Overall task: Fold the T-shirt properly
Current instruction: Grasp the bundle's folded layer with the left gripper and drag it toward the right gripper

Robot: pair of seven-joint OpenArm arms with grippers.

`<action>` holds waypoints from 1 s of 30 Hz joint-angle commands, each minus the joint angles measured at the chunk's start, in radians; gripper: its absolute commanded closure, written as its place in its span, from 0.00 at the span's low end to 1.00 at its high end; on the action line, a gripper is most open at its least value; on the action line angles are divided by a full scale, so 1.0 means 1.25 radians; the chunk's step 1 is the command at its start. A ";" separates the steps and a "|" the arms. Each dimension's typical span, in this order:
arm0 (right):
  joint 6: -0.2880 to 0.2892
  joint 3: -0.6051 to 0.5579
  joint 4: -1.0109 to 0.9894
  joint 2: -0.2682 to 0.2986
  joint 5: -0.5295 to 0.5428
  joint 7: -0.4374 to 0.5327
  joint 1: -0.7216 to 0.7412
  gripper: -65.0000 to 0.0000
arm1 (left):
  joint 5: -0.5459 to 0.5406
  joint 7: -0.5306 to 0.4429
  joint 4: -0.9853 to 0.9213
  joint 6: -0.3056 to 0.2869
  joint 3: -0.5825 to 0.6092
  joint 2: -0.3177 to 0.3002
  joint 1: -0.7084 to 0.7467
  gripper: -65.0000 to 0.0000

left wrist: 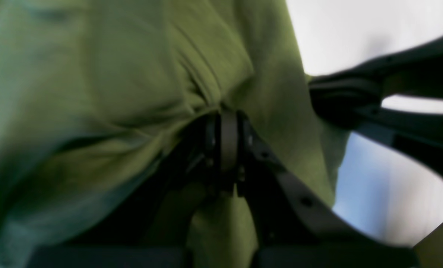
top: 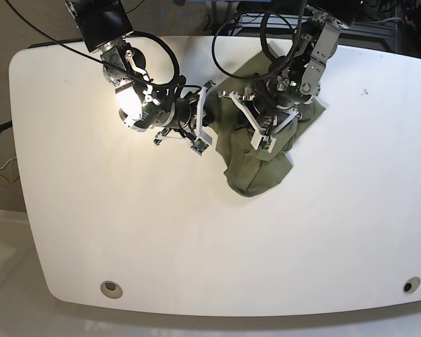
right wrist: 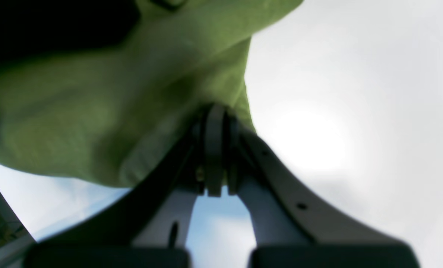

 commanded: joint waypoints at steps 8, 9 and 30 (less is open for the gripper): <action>0.003 -0.002 -0.002 0.004 -0.012 -0.040 -0.006 1.00 | -0.003 -0.009 0.013 -0.003 -0.007 -0.048 -0.008 1.00; 0.003 -0.002 -0.002 0.004 -0.012 -0.040 -0.006 1.00 | -0.003 -0.009 0.014 -0.003 -0.007 -0.051 -0.008 1.00; 0.005 -0.003 -0.090 -0.009 -0.012 0.013 -0.016 1.00 | -0.004 -0.005 0.060 -0.003 -0.086 -0.108 -0.004 1.00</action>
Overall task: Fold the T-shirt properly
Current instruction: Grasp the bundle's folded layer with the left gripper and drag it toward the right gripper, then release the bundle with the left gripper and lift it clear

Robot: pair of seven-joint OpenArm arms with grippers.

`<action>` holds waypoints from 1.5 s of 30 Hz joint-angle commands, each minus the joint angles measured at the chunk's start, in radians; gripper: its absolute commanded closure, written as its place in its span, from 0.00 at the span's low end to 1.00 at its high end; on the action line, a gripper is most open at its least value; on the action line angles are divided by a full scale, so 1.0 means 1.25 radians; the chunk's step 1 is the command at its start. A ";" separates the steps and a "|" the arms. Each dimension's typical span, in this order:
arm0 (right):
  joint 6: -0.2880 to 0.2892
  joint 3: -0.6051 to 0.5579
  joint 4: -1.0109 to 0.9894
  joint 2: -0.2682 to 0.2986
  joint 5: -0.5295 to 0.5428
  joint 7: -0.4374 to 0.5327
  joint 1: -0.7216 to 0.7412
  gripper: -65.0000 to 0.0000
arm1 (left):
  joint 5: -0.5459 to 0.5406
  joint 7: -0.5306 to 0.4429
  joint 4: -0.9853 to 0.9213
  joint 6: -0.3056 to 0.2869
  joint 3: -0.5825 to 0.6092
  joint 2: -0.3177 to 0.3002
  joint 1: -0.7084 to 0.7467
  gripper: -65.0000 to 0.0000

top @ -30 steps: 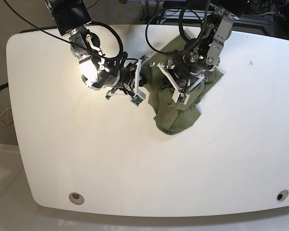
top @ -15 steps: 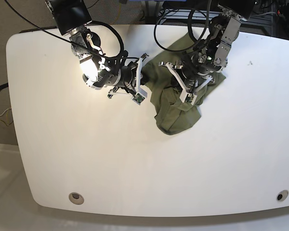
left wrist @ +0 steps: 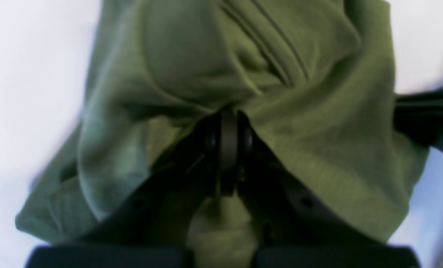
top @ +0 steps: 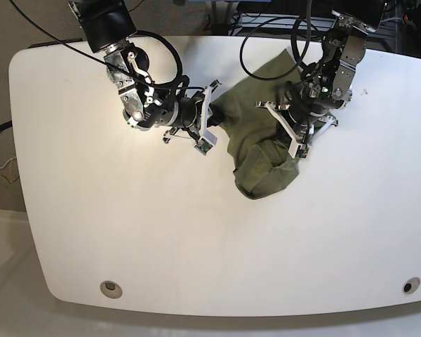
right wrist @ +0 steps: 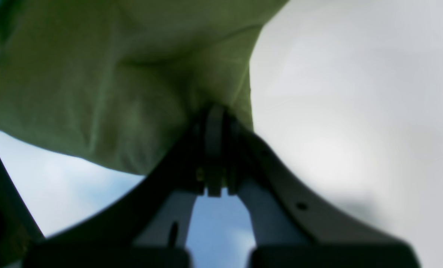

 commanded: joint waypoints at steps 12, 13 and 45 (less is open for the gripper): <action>-0.006 -0.057 -0.069 0.008 -0.048 -0.029 -0.024 1.00 | 0.001 -0.010 0.024 0.001 -0.011 -0.040 -0.006 1.00; -0.006 -0.060 -0.070 0.011 -0.048 -0.029 -0.024 1.00 | 0.001 -0.010 0.024 0.001 -0.015 -0.045 -0.006 1.00; -0.007 -0.065 -0.075 0.013 -0.048 -0.028 -0.023 1.00 | 0.002 -0.010 0.044 0.001 -0.134 -0.133 -0.006 1.00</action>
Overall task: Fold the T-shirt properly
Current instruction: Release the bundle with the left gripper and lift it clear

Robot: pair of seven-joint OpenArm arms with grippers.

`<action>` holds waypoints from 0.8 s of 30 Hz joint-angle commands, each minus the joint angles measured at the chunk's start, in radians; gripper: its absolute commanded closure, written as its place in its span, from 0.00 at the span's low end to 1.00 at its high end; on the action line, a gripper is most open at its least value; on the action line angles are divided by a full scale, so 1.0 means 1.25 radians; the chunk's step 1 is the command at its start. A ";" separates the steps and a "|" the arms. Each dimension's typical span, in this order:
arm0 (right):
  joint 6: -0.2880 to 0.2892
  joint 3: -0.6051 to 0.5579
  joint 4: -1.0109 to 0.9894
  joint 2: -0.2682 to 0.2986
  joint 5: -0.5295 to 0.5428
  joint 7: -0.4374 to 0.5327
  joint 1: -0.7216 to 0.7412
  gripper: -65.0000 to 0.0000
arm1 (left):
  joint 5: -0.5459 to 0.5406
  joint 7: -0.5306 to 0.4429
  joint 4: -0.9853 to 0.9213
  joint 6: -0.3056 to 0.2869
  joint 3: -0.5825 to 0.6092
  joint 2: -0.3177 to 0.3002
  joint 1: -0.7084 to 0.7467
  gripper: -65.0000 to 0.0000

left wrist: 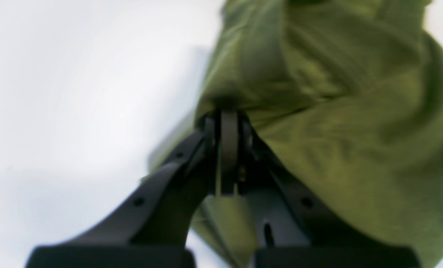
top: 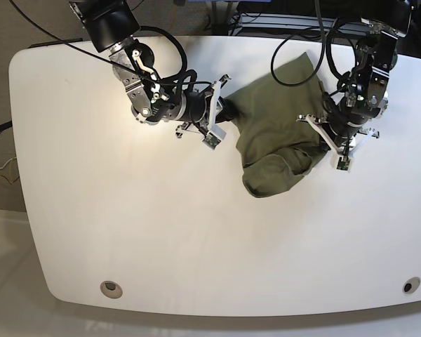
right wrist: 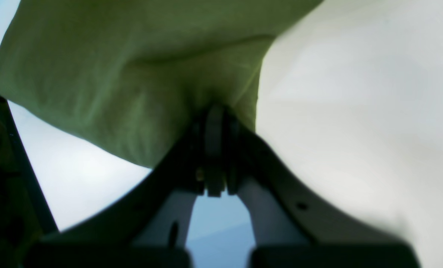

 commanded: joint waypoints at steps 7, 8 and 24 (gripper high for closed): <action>-0.014 -0.009 -0.025 0.018 -0.079 -0.123 -0.019 1.00 | 0.006 -0.016 0.010 0.003 -0.117 -0.012 0.042 1.00; -0.014 -0.009 -0.024 0.018 -0.079 -0.123 -0.019 1.00 | 0.006 -0.016 0.010 0.003 -0.129 -0.012 0.050 1.00; -0.016 -0.009 0.018 0.011 -0.076 -0.125 0.007 1.00 | 0.000 -0.012 0.058 0.003 -0.191 0.015 0.143 1.00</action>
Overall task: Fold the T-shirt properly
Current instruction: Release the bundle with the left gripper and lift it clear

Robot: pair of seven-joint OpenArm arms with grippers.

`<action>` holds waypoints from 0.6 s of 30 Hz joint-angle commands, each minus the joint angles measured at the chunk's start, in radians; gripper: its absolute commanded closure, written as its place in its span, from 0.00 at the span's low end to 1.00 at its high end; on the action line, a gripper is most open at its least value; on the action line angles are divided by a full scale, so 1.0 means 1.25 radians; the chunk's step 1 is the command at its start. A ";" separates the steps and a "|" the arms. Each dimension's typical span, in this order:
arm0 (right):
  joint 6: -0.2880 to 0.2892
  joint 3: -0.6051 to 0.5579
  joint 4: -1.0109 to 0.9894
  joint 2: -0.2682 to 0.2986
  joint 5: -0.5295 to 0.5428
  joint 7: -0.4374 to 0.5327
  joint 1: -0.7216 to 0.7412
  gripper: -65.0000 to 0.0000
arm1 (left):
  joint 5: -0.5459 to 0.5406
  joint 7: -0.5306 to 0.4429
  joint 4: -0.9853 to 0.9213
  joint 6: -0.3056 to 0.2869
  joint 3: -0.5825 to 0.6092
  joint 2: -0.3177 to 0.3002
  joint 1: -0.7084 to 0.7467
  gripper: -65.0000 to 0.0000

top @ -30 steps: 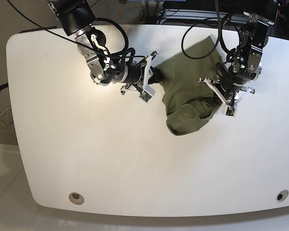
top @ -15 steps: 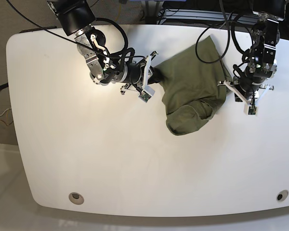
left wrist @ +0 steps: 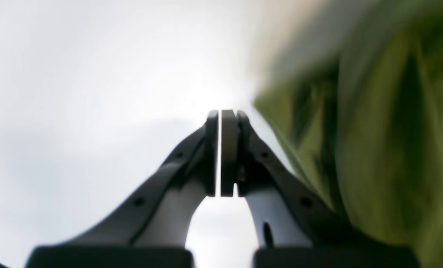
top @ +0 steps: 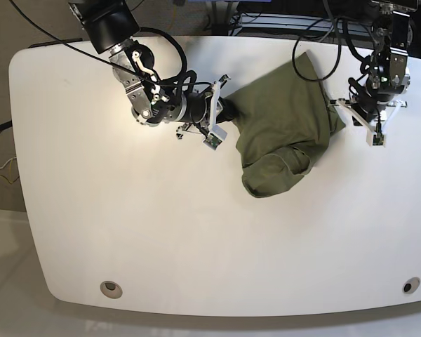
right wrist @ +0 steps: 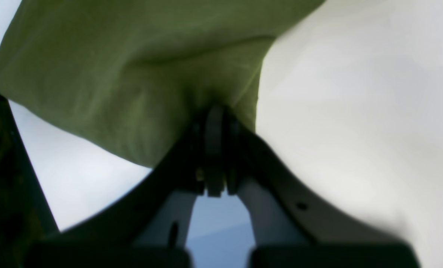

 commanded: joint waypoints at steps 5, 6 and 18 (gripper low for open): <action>-0.019 -0.003 0.070 0.010 -0.073 -0.113 0.021 1.00 | -0.003 0.026 0.090 0.000 -0.001 0.040 -0.028 1.00; -0.019 -0.003 0.077 0.010 -0.073 -0.119 0.025 1.00 | -0.005 0.038 0.093 0.000 0.002 0.043 -0.037 1.00; -0.021 0.024 0.152 -0.043 -0.078 -0.201 0.084 0.99 | -0.030 0.168 0.096 0.001 0.013 0.072 -0.132 1.00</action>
